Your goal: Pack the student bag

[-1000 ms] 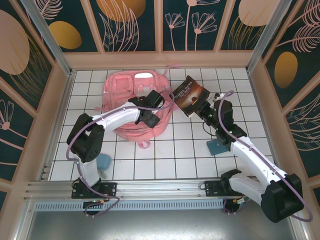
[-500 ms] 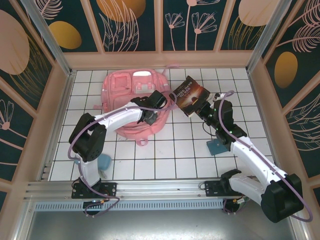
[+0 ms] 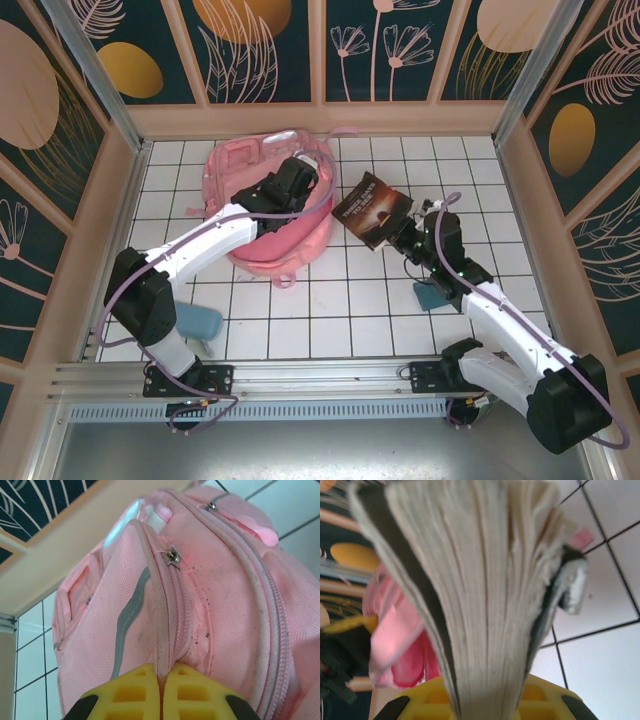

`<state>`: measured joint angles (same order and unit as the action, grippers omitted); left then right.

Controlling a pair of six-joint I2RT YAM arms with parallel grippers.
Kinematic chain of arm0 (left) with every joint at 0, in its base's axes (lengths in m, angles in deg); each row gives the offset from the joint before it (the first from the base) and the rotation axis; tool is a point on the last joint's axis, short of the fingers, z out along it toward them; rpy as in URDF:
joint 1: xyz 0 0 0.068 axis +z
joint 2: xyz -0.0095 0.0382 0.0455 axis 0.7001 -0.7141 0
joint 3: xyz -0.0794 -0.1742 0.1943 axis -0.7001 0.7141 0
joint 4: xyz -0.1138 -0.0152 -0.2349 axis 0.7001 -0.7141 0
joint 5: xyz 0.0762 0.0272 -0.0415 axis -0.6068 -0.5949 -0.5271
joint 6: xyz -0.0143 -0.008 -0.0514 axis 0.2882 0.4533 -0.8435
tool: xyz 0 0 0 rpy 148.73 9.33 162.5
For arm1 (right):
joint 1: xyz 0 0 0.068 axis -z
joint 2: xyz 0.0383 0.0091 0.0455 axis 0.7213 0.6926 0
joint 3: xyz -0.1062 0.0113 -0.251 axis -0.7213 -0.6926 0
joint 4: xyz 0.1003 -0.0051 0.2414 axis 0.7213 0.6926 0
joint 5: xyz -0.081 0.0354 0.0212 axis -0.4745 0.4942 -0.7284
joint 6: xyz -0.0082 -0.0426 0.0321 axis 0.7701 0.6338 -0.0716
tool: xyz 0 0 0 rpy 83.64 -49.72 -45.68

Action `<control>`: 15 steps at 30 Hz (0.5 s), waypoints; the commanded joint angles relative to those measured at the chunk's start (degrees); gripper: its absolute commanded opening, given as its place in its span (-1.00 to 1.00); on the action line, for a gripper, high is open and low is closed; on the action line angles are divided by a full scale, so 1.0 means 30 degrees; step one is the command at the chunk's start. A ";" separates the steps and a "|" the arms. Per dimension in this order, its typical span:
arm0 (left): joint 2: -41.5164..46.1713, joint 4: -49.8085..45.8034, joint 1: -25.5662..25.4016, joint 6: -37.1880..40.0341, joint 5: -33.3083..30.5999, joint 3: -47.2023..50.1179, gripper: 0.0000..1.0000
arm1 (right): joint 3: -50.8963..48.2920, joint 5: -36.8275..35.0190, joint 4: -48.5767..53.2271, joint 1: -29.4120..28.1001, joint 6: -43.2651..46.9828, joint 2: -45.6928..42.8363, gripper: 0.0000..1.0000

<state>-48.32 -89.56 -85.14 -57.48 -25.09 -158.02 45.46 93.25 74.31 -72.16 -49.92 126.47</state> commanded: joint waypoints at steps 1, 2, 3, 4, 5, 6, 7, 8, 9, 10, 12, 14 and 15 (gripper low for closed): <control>0.0848 0.3713 -0.0048 -0.0444 -0.1065 -0.1458 -1.00 | -0.0623 0.1850 -0.3293 -0.0981 -0.0517 -0.0633 -0.86; 0.0731 0.3849 -0.0045 -0.0465 -0.0825 -0.1715 -1.00 | -0.0964 0.2184 -0.4142 -0.1234 -0.0876 -0.0576 -0.86; 0.0587 0.4023 -0.0053 -0.0532 -0.0647 -0.1938 -1.00 | -0.1354 0.2596 -0.5206 -0.1470 -0.1317 -0.0503 -0.86; 0.0411 0.4226 -0.0054 -0.0577 -0.0450 -0.2168 -1.00 | -0.1722 0.2943 -0.6320 -0.1666 -0.1740 -0.0340 -0.85; 0.0306 0.4348 -0.0039 -0.0631 -0.0218 -0.2297 -1.00 | -0.1946 0.3127 -0.7123 -0.1672 -0.2195 -0.0126 -0.85; 0.0119 0.4424 -0.0053 -0.0661 0.0038 -0.2519 -1.00 | -0.2144 0.3223 -0.7923 -0.2020 -0.2603 0.0161 -0.85; -0.0059 0.4435 -0.0053 -0.0738 0.0271 -0.2760 -1.00 | -0.2255 0.3297 -0.8688 -0.2276 -0.2979 0.0506 -0.85; -0.0231 0.4432 -0.0027 -0.0766 0.0486 -0.2968 -1.00 | -0.2240 0.3355 -0.9222 -0.2426 -0.3294 0.0918 -0.85; -0.0366 0.4402 -0.0052 -0.0847 0.0700 -0.3210 -1.00 | -0.2167 0.3360 -0.9676 -0.2595 -0.3615 0.1423 -0.85; -0.0517 0.4380 -0.0052 -0.0892 0.0949 -0.3453 -1.00 | -0.2009 0.3364 -1.0120 -0.2773 -0.3890 0.1985 -0.85; -0.0718 0.4351 -0.0042 -0.1058 0.1423 -0.3859 -1.00 | -0.1657 0.3060 -1.0750 -0.3110 -0.4336 0.2958 -0.85; -0.0700 0.4430 -0.0029 -0.1175 0.1804 -0.4139 -1.00 | -0.1255 0.2572 -1.1864 -0.3374 -0.4571 0.4010 -0.86; -0.1291 0.4432 -0.0042 -0.1264 0.1922 -0.4279 -1.00 | -0.0832 0.2195 -1.1946 -0.3486 -0.4713 0.4594 -0.86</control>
<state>-51.86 -86.06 -84.97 -59.45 -21.09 -166.02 39.16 101.34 49.70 -81.76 -61.24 138.10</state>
